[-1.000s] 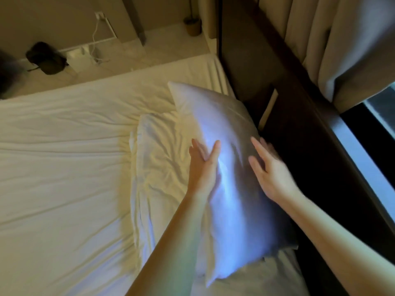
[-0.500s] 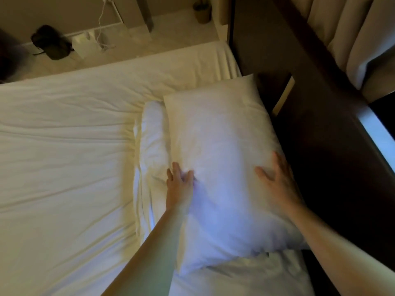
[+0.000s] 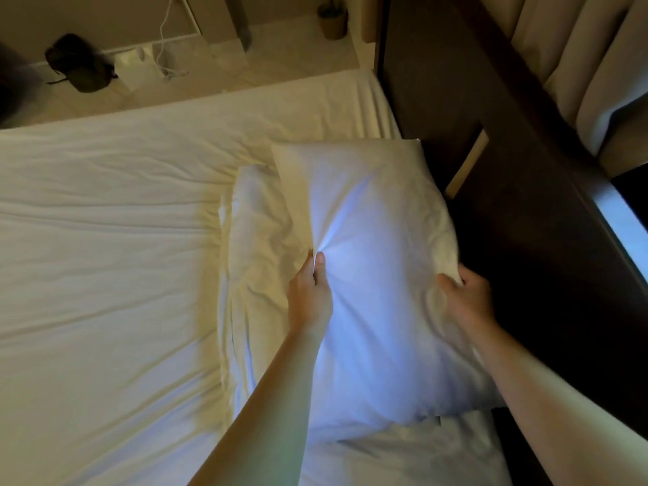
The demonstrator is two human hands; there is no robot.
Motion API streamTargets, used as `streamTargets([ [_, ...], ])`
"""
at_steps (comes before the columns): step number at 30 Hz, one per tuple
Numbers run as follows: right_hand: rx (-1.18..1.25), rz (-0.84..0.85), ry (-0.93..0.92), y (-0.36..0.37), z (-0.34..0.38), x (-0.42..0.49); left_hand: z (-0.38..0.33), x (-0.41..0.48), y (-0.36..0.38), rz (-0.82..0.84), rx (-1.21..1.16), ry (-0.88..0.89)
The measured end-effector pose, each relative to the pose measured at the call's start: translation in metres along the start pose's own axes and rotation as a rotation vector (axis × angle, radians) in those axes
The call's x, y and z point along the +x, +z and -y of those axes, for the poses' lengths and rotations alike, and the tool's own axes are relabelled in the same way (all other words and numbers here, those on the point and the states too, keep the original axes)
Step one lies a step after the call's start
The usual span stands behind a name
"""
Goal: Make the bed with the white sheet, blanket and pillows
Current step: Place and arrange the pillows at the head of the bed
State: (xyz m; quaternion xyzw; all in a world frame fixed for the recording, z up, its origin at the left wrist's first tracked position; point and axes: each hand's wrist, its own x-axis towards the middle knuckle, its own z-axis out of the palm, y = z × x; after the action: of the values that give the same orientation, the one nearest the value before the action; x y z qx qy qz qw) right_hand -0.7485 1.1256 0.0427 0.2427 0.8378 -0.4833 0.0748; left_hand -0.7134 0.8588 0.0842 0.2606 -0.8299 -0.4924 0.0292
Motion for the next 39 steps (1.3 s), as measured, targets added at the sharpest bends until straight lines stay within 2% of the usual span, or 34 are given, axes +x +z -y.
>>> streamTargets([
  [3, 0.070, -0.039, 0.014, -0.001, 0.016, -0.019, -0.017, -0.008, -0.019, -0.032, -0.055, 0.087],
  [6, 0.113, -0.071, -0.025, -0.004, 0.031, -0.053, -0.025, -0.016, -0.046, -0.125, -0.006, 0.171],
  [9, 0.102, -0.007, -0.087, 0.000, 0.038, -0.081, -0.011, -0.024, -0.068, -0.160, 0.085, 0.127],
  [11, 0.017, 0.073, -0.089, 0.011, 0.035, -0.086, 0.017, -0.025, -0.075, -0.114, 0.227, 0.059],
  [13, -0.193, 0.119, -0.157, 0.025, 0.032, -0.081, 0.045, -0.024, -0.075, -0.038, 0.349, 0.010],
  [16, -0.489, 0.095, -0.320, 0.049, 0.044, -0.074, 0.056, -0.018, -0.064, -0.019, 0.503, 0.142],
  [20, -0.649, 0.210, -0.494, 0.071, 0.059, -0.067, 0.055, -0.004, -0.045, 0.086, 0.578, 0.267],
  [22, -0.707, 0.230, -0.444, 0.070, 0.042, -0.058, 0.069, 0.000, -0.046, 0.129, 0.653, 0.263],
  [24, -0.753, 0.198, -0.314, 0.061, 0.022, -0.043, 0.085, 0.006, -0.052, 0.117, 0.727, 0.225],
  [26, -0.749, 0.157, -0.158, 0.050, 0.017, -0.030, 0.087, 0.016, -0.059, 0.060, 0.688, 0.119],
  [28, -0.721, 0.104, -0.093, 0.046, 0.026, -0.015, 0.079, 0.033, -0.061, 0.004, 0.596, 0.046],
  [31, -0.658, 0.038, -0.270, 0.063, 0.065, 0.006, 0.051, 0.067, -0.053, -0.019, 0.521, 0.143],
  [34, -0.550, 0.084, -0.455, 0.100, 0.116, 0.020, 0.019, 0.098, -0.027, 0.011, 0.514, 0.298],
  [36, -0.573, 0.163, -0.510, 0.123, 0.132, 0.028, 0.015, 0.110, -0.008, 0.057, 0.557, 0.354],
  [39, -0.709, 0.241, -0.549, 0.135, 0.115, 0.032, 0.044, 0.112, 0.001, 0.092, 0.706, 0.374],
])
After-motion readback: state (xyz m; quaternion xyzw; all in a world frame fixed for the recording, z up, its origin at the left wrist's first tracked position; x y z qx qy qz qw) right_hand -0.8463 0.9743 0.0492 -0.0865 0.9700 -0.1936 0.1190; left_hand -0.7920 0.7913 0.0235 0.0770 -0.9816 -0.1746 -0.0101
